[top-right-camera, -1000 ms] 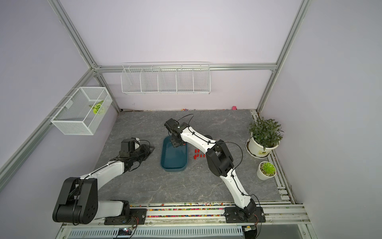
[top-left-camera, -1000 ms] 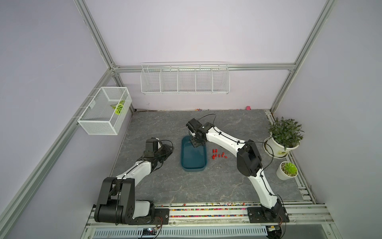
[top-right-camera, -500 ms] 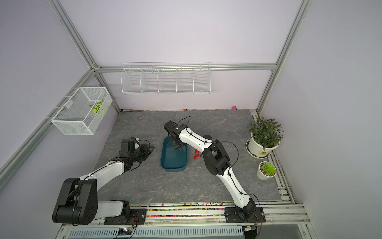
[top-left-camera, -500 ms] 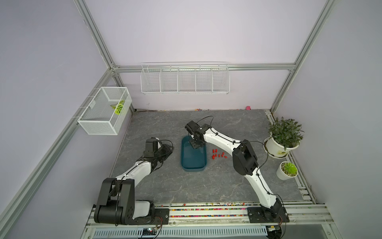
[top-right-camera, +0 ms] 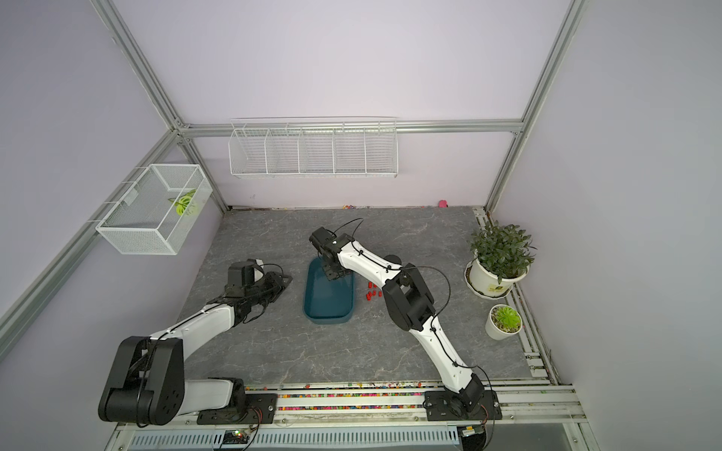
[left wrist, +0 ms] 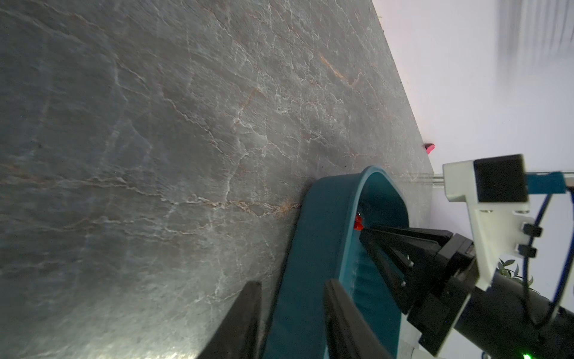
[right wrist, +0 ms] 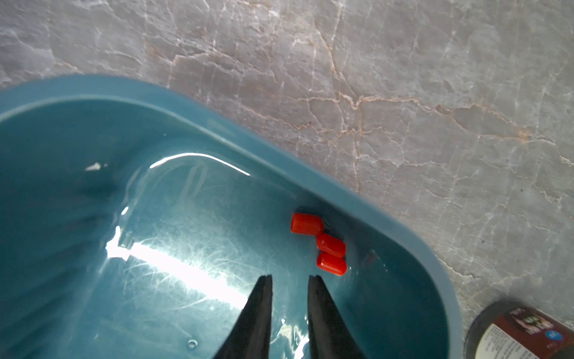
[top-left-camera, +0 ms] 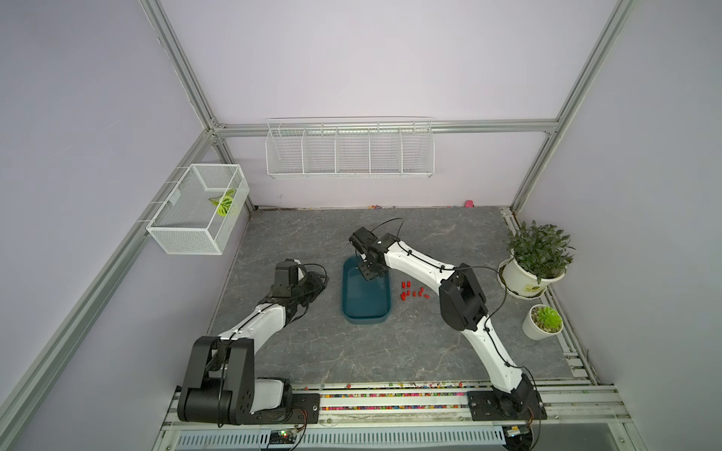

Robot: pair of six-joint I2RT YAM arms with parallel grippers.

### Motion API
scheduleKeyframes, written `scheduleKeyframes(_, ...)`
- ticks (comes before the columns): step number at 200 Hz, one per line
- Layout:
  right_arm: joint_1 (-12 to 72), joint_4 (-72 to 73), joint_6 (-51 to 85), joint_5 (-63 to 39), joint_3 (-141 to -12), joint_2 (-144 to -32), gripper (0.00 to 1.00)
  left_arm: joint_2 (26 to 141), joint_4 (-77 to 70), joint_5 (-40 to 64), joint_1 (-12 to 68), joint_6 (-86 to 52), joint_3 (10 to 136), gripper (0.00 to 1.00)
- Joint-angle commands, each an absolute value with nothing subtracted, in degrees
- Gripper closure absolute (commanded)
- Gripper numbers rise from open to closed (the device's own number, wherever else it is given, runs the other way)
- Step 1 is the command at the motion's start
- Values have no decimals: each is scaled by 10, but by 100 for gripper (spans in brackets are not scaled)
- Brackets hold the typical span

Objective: Take the screw protection sleeves out of the storage box
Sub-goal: Pick up the screw protection sleeve from the storage box.

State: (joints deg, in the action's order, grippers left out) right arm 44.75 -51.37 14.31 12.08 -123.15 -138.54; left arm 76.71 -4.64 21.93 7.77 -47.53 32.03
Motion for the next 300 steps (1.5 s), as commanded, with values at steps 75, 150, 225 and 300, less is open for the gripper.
scheduleKeyframes(75, 446, -515, 138, 132, -1255, -1416, 71, 757, -56, 220, 77, -475, 325, 60)
scheduleKeyframes(150, 446, -507, 134, 131, -1255, -1418, 71, 757, -55, 220, 76, -475, 326, 60)
scheduleKeyframes(225, 446, -499, 130, 131, -1255, -1424, 71, 756, -54, 221, 77, -475, 325, 60)
scheduleKeyframes(300, 446, -498, 129, 137, -1258, -1433, 73, 755, -54, 220, 77, -475, 325, 60)
